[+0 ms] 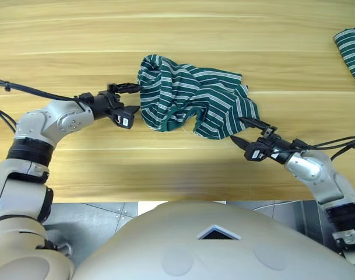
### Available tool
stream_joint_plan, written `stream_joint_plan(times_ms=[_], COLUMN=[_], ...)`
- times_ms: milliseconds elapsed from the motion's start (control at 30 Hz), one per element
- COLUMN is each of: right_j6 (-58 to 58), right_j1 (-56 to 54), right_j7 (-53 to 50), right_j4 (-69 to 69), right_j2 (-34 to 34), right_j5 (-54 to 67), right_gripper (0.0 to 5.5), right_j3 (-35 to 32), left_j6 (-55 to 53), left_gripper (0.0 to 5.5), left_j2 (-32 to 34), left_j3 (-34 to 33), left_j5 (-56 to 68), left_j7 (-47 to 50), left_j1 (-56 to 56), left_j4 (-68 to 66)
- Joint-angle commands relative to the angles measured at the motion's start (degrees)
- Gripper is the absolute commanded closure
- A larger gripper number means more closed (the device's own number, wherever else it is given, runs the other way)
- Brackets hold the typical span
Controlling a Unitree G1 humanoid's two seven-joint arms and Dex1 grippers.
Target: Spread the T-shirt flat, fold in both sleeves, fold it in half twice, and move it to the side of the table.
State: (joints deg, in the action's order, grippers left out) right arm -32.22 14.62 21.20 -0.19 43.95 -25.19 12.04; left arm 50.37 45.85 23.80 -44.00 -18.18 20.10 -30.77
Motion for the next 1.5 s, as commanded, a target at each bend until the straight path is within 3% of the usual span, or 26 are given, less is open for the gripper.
stream_joint_plan(times_ms=[33,333,700,767,1100,1500], right_j6=[-0.3,-2.7,-5.0,-5.3,-6.2,-4.8], right_j1=[-0.4,-1.3,-2.2,-2.4,-2.8,-0.6], right_j7=[0.1,-2.3,-5.2,-5.8,-7.2,-6.9], right_j4=[3.1,6.9,10.5,11.1,12.4,10.8], right_j2=[0.0,-0.4,0.0,0.0,0.1,1.5], right_j5=[-2.6,-3.9,-5.2,-5.4,-5.8,-5.8], right_gripper=[2.34,2.34,2.34,2.34,2.34,2.34], right_j3=[1.4,2.7,3.8,4.1,4.9,3.6], left_j6=[1.0,1.0,0.9,0.9,1.2,-0.2], left_gripper=[1.83,1.83,3.64,4.16,5.42,5.49], left_j2=[-2.1,-2.8,-3.0,-3.0,-2.8,-1.6], left_j3=[5.2,7.7,8.8,9.1,10.2,7.4], left_j5=[-2.1,-2.4,-1.6,-1.6,-1.3,0.5], left_j7=[-2.0,0.2,1.6,1.9,2.4,5.4], left_j1=[-2.1,-0.3,0.3,0.5,0.9,-1.1], left_j4=[-3.1,-6.1,-7.8,-8.2,-8.9,-7.4])
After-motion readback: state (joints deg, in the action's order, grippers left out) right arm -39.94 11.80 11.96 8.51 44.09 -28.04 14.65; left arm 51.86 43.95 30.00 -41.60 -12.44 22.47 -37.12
